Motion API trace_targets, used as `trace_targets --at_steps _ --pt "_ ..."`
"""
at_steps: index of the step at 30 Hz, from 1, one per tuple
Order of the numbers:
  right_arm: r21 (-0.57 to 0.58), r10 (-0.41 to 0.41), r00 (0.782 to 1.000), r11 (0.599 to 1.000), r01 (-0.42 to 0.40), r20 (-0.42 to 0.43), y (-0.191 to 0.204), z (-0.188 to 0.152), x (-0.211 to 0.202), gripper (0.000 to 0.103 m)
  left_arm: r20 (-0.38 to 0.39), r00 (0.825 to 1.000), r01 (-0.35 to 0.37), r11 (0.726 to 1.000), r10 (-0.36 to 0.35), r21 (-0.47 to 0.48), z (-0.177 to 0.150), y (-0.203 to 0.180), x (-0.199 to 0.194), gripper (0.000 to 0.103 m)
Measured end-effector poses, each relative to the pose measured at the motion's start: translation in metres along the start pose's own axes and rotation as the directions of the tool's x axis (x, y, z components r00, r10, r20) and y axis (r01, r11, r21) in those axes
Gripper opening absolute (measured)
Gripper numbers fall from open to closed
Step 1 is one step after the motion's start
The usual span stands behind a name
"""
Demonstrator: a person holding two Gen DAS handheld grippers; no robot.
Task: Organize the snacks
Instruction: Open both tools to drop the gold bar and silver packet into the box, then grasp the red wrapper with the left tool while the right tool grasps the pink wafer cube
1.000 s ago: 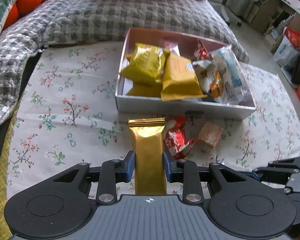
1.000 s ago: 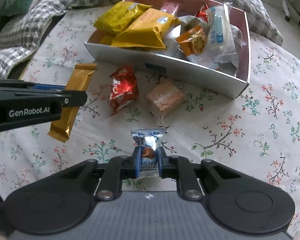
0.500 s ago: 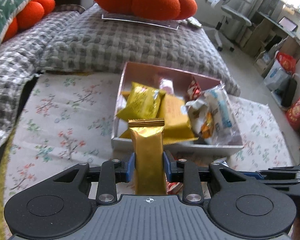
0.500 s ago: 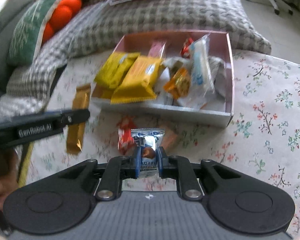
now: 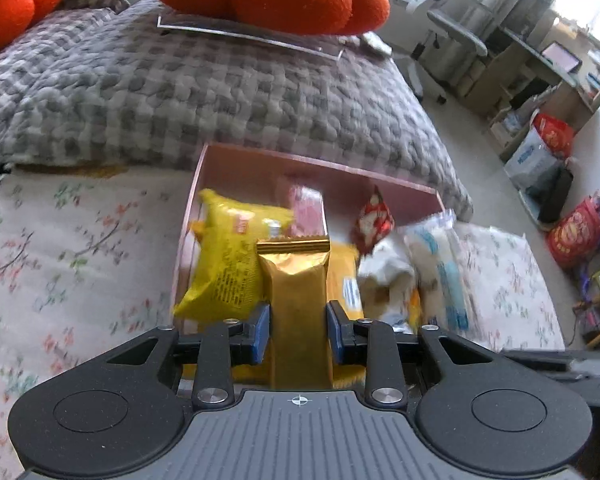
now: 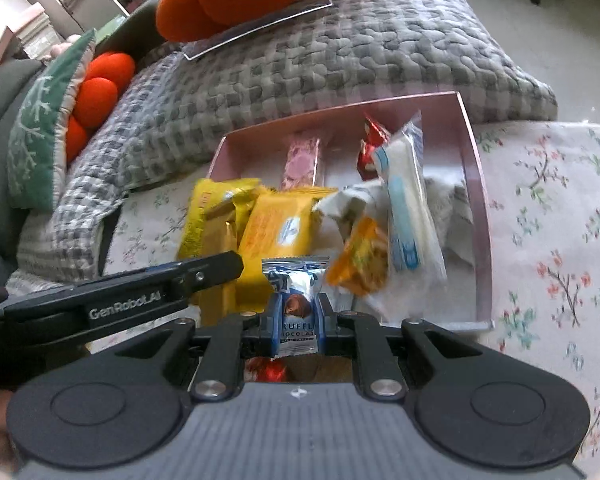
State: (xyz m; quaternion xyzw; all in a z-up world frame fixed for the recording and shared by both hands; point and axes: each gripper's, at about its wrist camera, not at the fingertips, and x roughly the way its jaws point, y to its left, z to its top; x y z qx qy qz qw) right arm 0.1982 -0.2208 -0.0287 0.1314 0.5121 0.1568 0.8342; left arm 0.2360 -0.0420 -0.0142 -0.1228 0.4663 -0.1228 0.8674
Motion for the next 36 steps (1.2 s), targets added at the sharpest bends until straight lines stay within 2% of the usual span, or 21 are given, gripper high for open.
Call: trace_targets --at_steps 5,10,14,15,16,21,23,25,29,31,33,36 --pt "0.009 -0.037 0.999 0.999 0.037 0.023 -0.006 0.009 0.019 0.014 0.040 0.999 0.012 1.000 -0.013 0.028 0.007 -0.001 0.021 0.028" --pt "0.053 -0.036 0.996 0.998 0.032 0.081 -0.016 0.013 0.025 0.015 0.091 0.995 0.022 0.998 -0.027 0.053 0.011 -0.003 0.025 0.028" --pt "0.077 -0.014 0.993 0.997 0.005 0.113 -0.018 0.015 0.015 0.021 0.147 0.989 0.016 0.997 -0.027 0.073 0.012 -0.007 0.007 0.032" --pt "0.079 0.001 0.992 0.997 -0.012 0.130 -0.018 0.016 0.007 0.027 0.157 0.987 0.010 0.997 -0.023 0.082 0.013 -0.008 0.000 0.033" --pt "0.081 0.011 0.990 0.996 -0.022 0.138 -0.017 0.017 0.002 0.032 0.166 0.986 0.004 0.996 -0.018 0.086 0.015 -0.009 -0.006 0.037" --pt "0.107 0.013 0.986 0.994 -0.031 0.166 -0.016 0.015 -0.034 0.037 0.191 0.981 -0.035 0.998 0.025 0.051 0.017 -0.013 -0.047 0.049" --pt "0.136 0.019 0.988 0.990 -0.040 0.155 -0.018 0.010 -0.043 0.039 0.175 0.983 -0.062 0.998 0.058 0.014 0.012 -0.011 -0.062 0.053" --pt "0.160 0.016 0.992 0.986 -0.037 0.127 -0.022 0.001 -0.050 0.044 0.152 0.984 -0.092 0.995 0.096 -0.029 0.003 -0.007 -0.070 0.057" --pt "0.143 -0.057 0.998 0.988 0.055 0.014 -0.020 -0.016 -0.045 0.051 0.036 0.987 -0.151 0.985 0.154 -0.083 -0.027 -0.002 -0.069 0.062" --pt "0.104 -0.097 0.994 0.989 0.102 -0.051 -0.018 -0.023 -0.038 0.057 -0.017 0.991 -0.137 0.982 0.136 -0.128 -0.042 0.001 -0.063 0.064" --pt "0.083 -0.123 0.988 0.988 0.131 -0.088 -0.018 -0.030 -0.032 0.058 -0.081 0.991 -0.116 0.981 0.105 -0.153 -0.055 0.000 -0.051 0.064" --pt "0.086 -0.128 0.986 0.987 0.138 -0.110 -0.021 -0.037 -0.022 0.058 -0.094 0.990 -0.118 0.985 0.106 -0.128 -0.065 -0.006 -0.043 0.068"
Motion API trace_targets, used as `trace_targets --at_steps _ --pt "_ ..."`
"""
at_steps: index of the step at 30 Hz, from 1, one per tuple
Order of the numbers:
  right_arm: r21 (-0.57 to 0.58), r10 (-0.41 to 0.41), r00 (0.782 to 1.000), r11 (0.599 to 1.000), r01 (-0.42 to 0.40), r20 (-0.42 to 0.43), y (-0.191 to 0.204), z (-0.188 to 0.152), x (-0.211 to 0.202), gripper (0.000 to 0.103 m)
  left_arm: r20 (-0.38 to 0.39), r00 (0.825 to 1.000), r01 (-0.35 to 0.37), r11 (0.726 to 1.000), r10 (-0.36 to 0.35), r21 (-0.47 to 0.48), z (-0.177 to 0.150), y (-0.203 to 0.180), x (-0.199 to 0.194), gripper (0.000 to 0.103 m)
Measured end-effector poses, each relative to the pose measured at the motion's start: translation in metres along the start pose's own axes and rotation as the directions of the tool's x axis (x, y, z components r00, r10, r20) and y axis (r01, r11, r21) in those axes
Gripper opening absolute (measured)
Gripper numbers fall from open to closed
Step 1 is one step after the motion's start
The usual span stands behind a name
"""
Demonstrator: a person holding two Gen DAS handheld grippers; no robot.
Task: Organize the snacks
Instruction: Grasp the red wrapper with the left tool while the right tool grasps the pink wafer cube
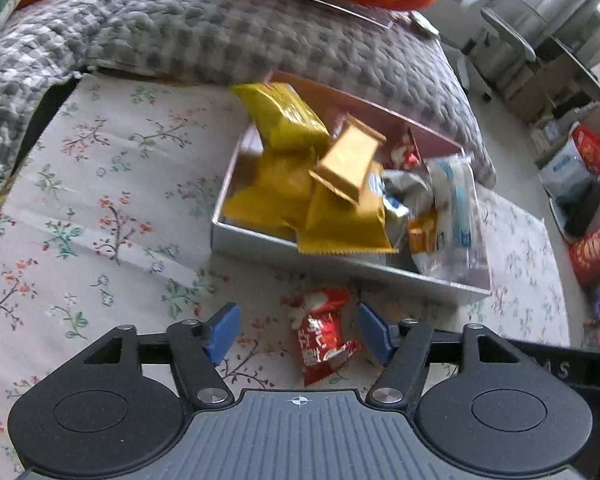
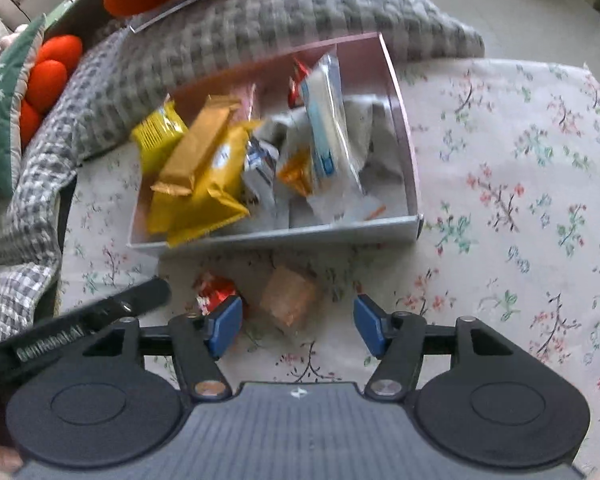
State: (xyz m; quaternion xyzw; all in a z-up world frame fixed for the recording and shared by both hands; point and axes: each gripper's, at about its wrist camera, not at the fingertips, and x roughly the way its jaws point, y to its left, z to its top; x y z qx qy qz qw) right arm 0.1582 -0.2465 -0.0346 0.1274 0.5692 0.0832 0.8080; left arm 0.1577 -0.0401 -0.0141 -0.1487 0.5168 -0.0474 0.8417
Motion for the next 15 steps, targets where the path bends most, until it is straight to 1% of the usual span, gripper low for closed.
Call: trace_targets --at_steps 1,4,5,9,12,14,15 --pt "0.001 -0.002 1.000 1.000 0.002 -0.004 -0.001 -0.002 0.003 0.057 -0.006 1.000 -0.008 1.000 0.008 0.002 -0.001 -0.001 0.004 0.068" --pt "0.003 -0.029 1.000 1.000 0.029 0.004 -0.005 -0.002 0.008 0.058 -0.012 1.000 0.008 1.000 -0.008 -0.006 -0.006 0.000 0.015 0.070" --pt "0.011 -0.031 0.999 0.999 0.031 0.008 -0.007 -0.001 0.007 0.058 -0.025 1.000 0.009 1.000 -0.009 -0.003 -0.008 -0.001 0.020 0.070" --pt "0.048 -0.019 1.000 0.999 0.018 0.017 -0.015 0.002 0.006 0.058 -0.042 0.999 0.013 0.999 -0.012 0.040 -0.019 -0.013 0.035 0.071" --pt "0.063 -0.033 0.999 0.998 0.031 0.026 -0.018 0.003 0.007 0.058 -0.037 0.999 -0.014 0.996 0.017 0.086 -0.021 -0.020 0.042 0.072" --pt "0.064 -0.033 0.999 0.997 0.031 0.026 -0.016 0.002 0.008 0.057 -0.030 0.998 -0.046 0.991 0.050 0.124 -0.021 -0.022 0.045 0.066" --pt "0.060 -0.031 0.999 0.998 0.030 0.025 -0.016 0.001 0.009 0.057 -0.033 0.997 -0.064 0.988 0.069 0.140 -0.020 -0.022 0.046 0.065"
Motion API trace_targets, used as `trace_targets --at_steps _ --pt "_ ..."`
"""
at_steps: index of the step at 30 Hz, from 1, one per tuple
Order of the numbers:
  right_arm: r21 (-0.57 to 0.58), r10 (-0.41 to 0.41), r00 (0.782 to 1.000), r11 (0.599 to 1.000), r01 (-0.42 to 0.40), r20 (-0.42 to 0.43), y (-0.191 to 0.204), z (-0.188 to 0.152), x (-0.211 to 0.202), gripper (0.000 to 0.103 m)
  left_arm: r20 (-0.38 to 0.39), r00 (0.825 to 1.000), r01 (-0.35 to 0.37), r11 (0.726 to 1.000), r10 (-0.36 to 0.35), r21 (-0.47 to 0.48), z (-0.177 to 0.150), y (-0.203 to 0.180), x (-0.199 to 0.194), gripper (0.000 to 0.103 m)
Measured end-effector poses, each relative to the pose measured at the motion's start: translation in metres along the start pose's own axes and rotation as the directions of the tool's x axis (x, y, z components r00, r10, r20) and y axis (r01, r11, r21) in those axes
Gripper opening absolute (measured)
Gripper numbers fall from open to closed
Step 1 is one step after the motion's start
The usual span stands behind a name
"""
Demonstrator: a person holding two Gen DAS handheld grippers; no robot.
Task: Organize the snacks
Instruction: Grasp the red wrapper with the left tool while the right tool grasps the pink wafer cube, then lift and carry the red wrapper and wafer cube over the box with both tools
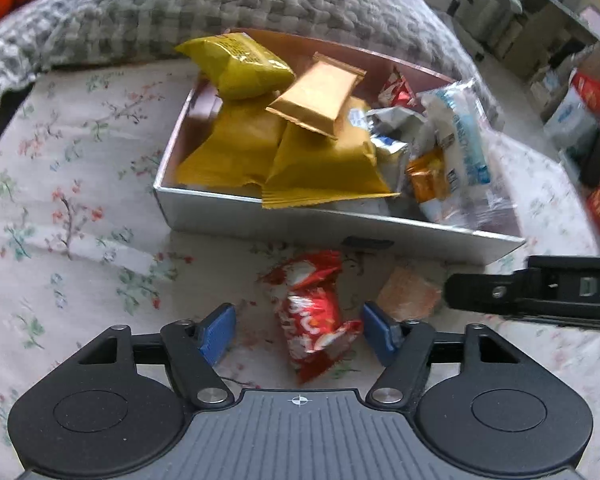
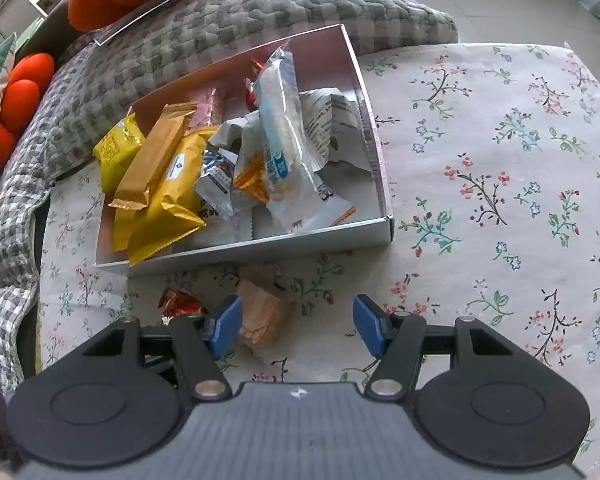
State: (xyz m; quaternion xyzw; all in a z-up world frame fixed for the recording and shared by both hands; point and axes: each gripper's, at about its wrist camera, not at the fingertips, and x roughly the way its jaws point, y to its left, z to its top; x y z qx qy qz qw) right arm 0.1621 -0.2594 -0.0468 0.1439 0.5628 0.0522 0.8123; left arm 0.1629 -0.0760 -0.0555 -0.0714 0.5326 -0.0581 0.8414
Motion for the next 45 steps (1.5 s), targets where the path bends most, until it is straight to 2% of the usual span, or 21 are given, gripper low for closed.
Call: trace_targets --at_steps 1,2,3,12,21,29,31,33,34,39,41,43,45 --pt "-0.004 0.001 1.000 1.000 -0.001 0.001 0.000 0.000 0.000 0.057 -0.003 1.000 -0.008 1.000 0.009 0.008 0.000 0.002 0.001 0.055" --pt "-0.008 0.003 1.000 1.000 -0.003 0.003 0.001 -0.001 0.000 0.057 -0.010 1.000 -0.020 1.000 0.020 0.008 0.000 0.004 0.001 0.038" --pt "-0.012 0.005 1.000 1.000 -0.005 0.005 0.002 -0.001 0.000 0.057 -0.017 0.999 -0.027 1.000 0.027 0.004 0.000 0.007 0.002 0.035" --pt "-0.045 0.021 1.000 0.999 -0.021 -0.006 0.007 -0.005 0.007 0.057 -0.013 0.999 -0.048 0.998 0.049 0.031 0.002 0.019 -0.015 0.034" --pt "-0.084 0.042 0.999 0.996 -0.042 -0.004 0.024 -0.012 0.022 0.057 -0.019 0.998 -0.068 0.998 0.068 -0.011 0.005 0.033 -0.027 0.034" --pt "-0.113 0.000 1.000 0.994 0.004 0.031 0.035 -0.014 0.032 0.058 -0.022 0.996 -0.089 0.996 0.088 -0.026 0.005 0.040 -0.028 0.034" --pt "-0.119 0.001 0.999 0.993 0.003 0.034 0.036 -0.014 0.031 0.054 -0.024 0.996 -0.090 0.996 0.089 -0.025 0.005 0.040 -0.028 0.034" --pt "-0.139 -0.021 0.999 0.990 0.026 0.036 0.039 -0.014 0.033 0.037 -0.024 0.996 -0.090 0.996 0.089 -0.022 0.005 0.040 -0.028 0.034" --pt "-0.155 -0.024 0.999 0.988 0.029 0.033 0.040 -0.014 0.033 0.032 -0.023 0.996 -0.088 0.996 0.087 -0.021 0.005 0.039 -0.029 0.034" --pt "-0.169 -0.022 1.000 0.985 0.023 0.005 0.043 -0.016 0.031 0.030 -0.019 0.997 -0.079 0.997 0.078 -0.016 0.005 0.036 -0.031 0.034" --pt "-0.177 -0.026 1.000 0.984 0.026 0.000 0.043 -0.017 0.029 0.026 -0.019 0.997 -0.074 0.997 0.074 -0.015 0.005 0.037 -0.031 0.034" --pt "-0.177 -0.017 1.000 0.984 0.016 -0.001 0.043 -0.015 0.026 0.017 -0.016 0.997 -0.071 0.997 0.070 -0.015 0.005 0.037 -0.032 0.034" --pt "-0.171 -0.008 1.000 0.985 0.006 -0.008 0.044 -0.013 0.025 0.015 -0.015 0.997 -0.070 0.997 0.070 -0.016 0.005 0.038 -0.032 0.034"
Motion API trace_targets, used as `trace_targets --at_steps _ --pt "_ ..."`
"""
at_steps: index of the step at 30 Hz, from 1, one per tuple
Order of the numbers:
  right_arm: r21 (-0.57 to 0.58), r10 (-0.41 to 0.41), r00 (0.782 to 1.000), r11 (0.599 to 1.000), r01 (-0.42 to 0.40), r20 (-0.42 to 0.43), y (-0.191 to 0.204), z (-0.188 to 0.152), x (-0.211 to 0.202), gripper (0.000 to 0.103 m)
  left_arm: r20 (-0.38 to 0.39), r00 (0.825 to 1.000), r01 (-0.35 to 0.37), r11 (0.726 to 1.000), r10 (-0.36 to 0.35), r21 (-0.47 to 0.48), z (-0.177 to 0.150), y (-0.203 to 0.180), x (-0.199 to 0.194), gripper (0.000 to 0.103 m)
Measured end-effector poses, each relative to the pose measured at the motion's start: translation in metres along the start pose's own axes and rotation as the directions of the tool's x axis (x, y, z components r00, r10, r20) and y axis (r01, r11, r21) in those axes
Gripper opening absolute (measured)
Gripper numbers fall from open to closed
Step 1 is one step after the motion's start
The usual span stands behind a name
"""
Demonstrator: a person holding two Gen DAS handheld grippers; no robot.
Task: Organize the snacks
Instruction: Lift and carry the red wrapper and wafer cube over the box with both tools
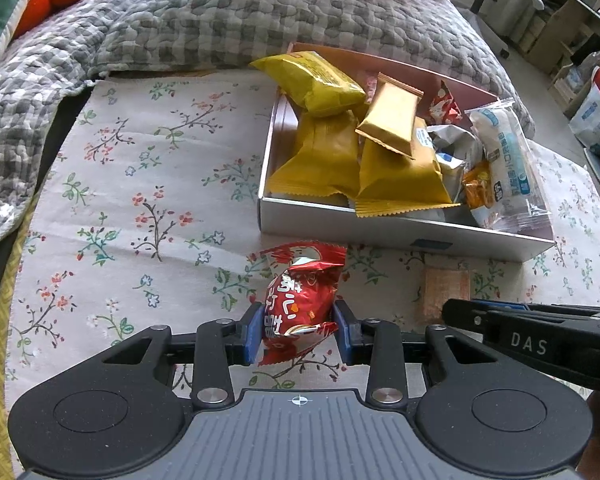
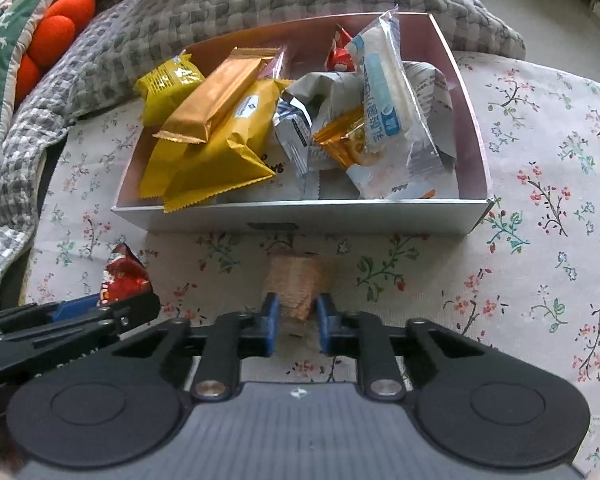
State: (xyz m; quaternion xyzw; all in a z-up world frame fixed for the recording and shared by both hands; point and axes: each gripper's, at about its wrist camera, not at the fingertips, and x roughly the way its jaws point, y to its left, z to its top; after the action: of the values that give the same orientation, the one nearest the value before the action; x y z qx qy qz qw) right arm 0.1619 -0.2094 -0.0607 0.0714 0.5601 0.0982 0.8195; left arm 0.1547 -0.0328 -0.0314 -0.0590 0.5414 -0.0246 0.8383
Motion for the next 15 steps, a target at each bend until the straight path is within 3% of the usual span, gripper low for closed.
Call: trace_targets --at_steps 5,7,10,12,15 --pt "-0.034 -0.017 1.000 0.999 0.017 0.009 0.002 0.000 0.002 0.015 0.002 1.000 -0.005 1.000 0.005 -0.003 0.000 0.003 0.000 0.034" --pt "-0.038 -0.002 1.000 0.999 0.002 0.011 0.004 0.000 0.004 0.027 0.004 1.000 -0.007 1.000 0.007 -0.003 0.000 0.004 -0.001 0.034" --pt "-0.058 -0.016 1.000 0.998 0.016 0.012 0.009 -0.003 0.009 0.036 0.009 1.000 -0.009 1.000 0.009 -0.003 0.001 0.004 -0.003 0.034" --pt "-0.070 -0.025 0.999 0.997 0.027 0.020 0.012 -0.003 0.011 0.049 0.015 1.000 -0.010 1.000 0.010 -0.001 0.002 0.005 -0.005 0.034" --pt "-0.081 -0.037 0.999 0.996 0.039 0.032 0.015 -0.004 0.016 0.047 0.023 1.000 -0.015 1.000 0.015 0.005 0.003 0.005 -0.007 0.034"
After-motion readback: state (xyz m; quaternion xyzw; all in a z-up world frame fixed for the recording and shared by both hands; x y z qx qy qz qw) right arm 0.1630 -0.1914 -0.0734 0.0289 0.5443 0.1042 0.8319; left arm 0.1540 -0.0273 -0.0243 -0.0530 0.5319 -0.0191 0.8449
